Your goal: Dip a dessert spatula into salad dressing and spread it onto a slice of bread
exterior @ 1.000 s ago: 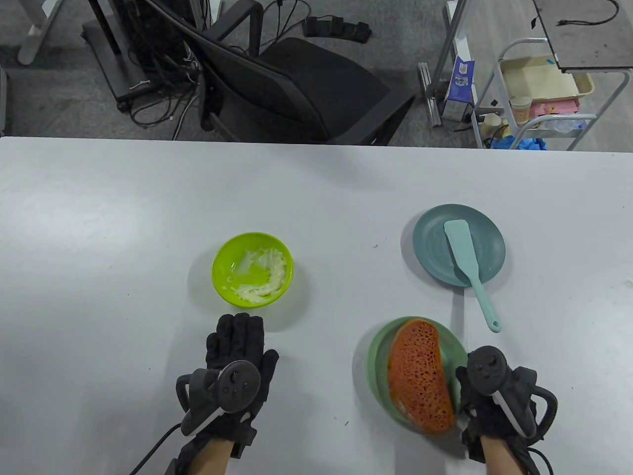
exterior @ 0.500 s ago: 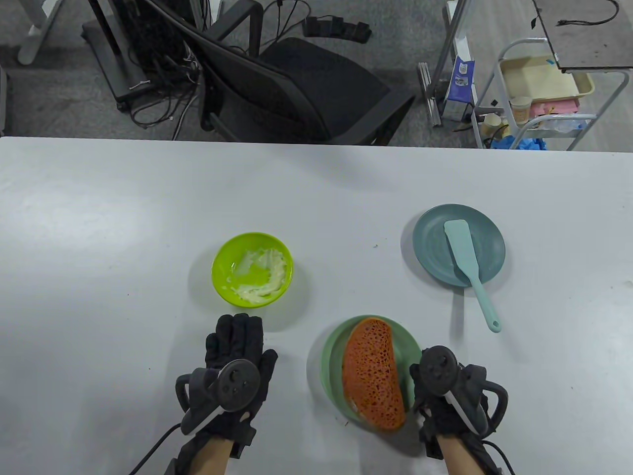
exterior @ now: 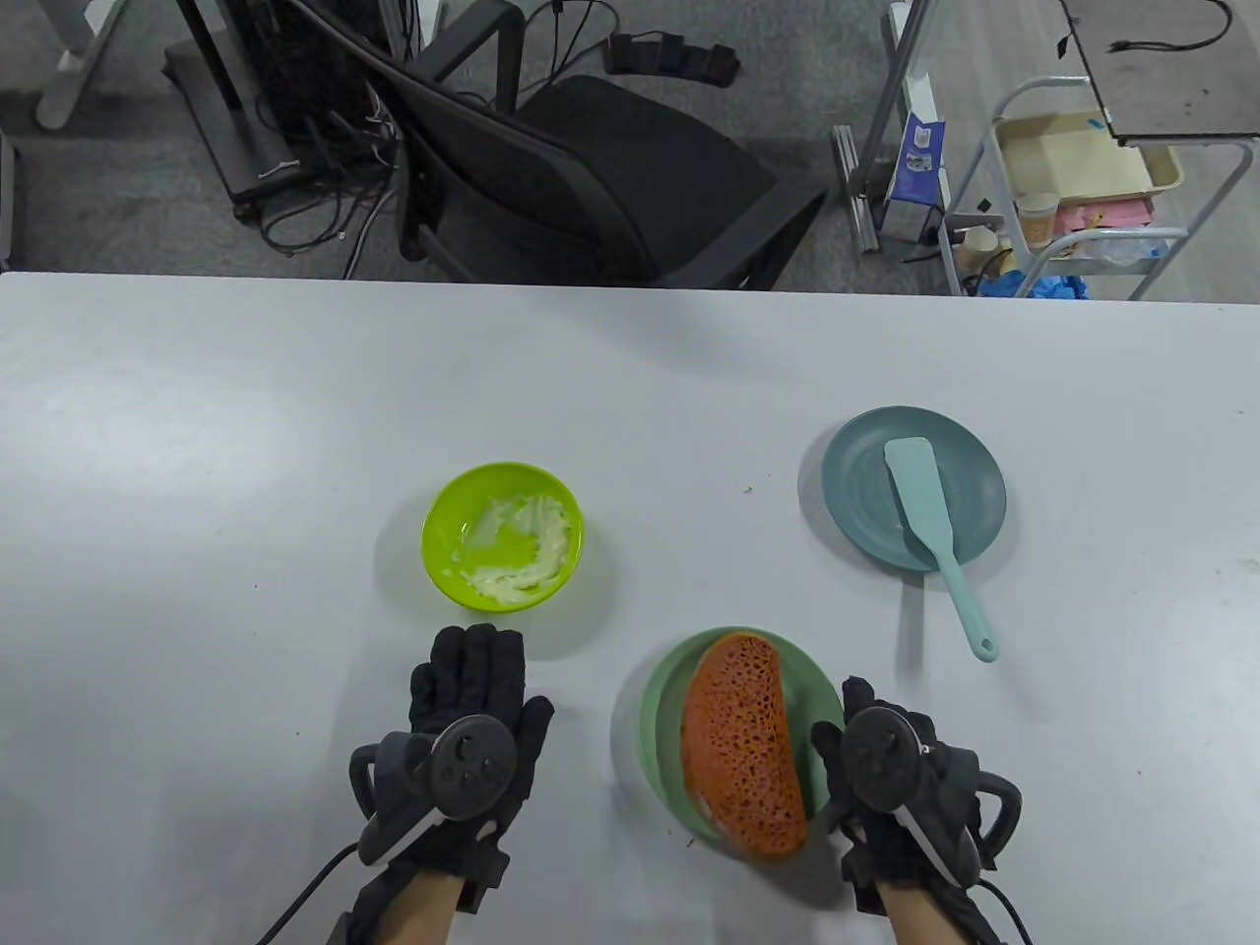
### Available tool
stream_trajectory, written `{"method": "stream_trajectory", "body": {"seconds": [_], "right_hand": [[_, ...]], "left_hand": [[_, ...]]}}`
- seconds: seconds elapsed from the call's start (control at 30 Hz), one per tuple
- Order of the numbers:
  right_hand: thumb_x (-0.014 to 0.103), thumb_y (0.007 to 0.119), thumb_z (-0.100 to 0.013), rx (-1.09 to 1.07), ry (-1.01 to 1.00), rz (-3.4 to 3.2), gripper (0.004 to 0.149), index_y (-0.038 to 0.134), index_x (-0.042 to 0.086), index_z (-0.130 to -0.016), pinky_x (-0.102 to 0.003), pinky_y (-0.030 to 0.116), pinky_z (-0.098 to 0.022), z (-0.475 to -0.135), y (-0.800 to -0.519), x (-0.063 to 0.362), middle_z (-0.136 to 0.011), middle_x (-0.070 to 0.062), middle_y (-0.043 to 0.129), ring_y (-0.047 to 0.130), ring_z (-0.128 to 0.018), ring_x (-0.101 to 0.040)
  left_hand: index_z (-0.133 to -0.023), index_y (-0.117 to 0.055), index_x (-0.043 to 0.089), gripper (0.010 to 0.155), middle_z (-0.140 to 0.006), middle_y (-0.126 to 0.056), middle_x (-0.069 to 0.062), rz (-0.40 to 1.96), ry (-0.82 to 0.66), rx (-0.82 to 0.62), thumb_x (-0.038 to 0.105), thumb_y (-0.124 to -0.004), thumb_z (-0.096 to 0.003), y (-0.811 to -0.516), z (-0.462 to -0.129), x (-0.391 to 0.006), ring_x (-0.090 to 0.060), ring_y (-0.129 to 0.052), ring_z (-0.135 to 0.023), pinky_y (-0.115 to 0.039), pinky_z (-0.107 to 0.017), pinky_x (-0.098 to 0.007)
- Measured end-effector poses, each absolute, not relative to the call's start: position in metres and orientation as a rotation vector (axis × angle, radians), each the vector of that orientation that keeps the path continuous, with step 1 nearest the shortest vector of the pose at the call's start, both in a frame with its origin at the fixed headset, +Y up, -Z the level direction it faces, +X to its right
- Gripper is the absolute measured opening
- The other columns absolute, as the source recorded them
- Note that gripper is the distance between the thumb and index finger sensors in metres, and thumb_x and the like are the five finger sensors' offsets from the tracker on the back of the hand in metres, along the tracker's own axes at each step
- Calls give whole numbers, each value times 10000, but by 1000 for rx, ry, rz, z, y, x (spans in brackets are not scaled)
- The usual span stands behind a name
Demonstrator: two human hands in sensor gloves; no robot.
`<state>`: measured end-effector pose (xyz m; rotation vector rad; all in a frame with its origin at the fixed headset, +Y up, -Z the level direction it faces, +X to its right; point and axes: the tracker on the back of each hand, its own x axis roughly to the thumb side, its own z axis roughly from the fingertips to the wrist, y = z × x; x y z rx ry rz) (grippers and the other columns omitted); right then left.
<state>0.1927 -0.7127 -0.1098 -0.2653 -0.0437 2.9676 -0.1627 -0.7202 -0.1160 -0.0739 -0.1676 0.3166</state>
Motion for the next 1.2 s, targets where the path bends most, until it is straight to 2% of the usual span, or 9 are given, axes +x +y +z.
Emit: {"method": "stream_trajectory", "body": {"seconds": [0.2,0.33,0.6,0.83,0.93,1.07,1.2], "right_hand": [[491,853,-400,-226,-236,2966,581,800,204,-902,-452,857,-511,-103,-675,194,-750,-51,971,956,-639,-300],[490,854,-399,-245,-399,2925,584,789,216,-911,-453,850,-528,-111,-644,204,-769,-48,960,947,-659,-300],[490,843,-404,-361,-551,2900,588,748,266,-940,-446,829,-585,-140,-618,247,-834,-19,920,915,-733,-287],[444,846,-416,-527,-511,2853,579,711,299,-960,-433,808,-636,-165,-629,302,-889,-2,877,880,-794,-275],[386,856,-425,-525,-402,2850,578,685,320,-973,-428,787,-669,-176,-646,328,-928,12,843,849,-837,-265],[252,882,-432,-482,-250,2884,563,699,353,-954,-426,777,-688,-187,-673,353,-937,44,842,842,-867,-240],[217,921,-412,-401,-134,2908,619,679,377,-959,-417,764,-707,-198,-693,362,-966,62,816,829,-891,-225]], "left_hand": [[-1143,-369,112,695,-1185,-361,-179,317,-173,-75,497,-495,-577,-721,-116,-162,-467,-269,-1087,-309,-732,-616],[-1144,-366,115,697,-1185,-360,-180,321,-174,-77,499,-494,-577,-721,-116,-162,-465,-268,-1089,-303,-733,-618],[-1145,-367,115,698,-1186,-362,-180,321,-184,-79,501,-495,-578,-721,-116,-162,-467,-268,-1089,-310,-733,-616],[-1145,-367,112,697,-1185,-363,-183,315,-149,-104,501,-493,-581,-725,-120,-164,-469,-272,-1087,-310,-732,-619],[-1145,-367,111,698,-1185,-364,-184,325,-150,-105,500,-495,-580,-725,-120,-164,-470,-275,-1087,-314,-732,-618],[-1145,-369,111,697,-1185,-364,-185,326,-151,-103,499,-497,-581,-724,-121,-164,-473,-270,-1087,-308,-731,-621],[-1145,-370,109,697,-1184,-364,-188,328,-140,-108,498,-498,-581,-724,-121,-164,-474,-269,-1086,-312,-730,-619]]}}
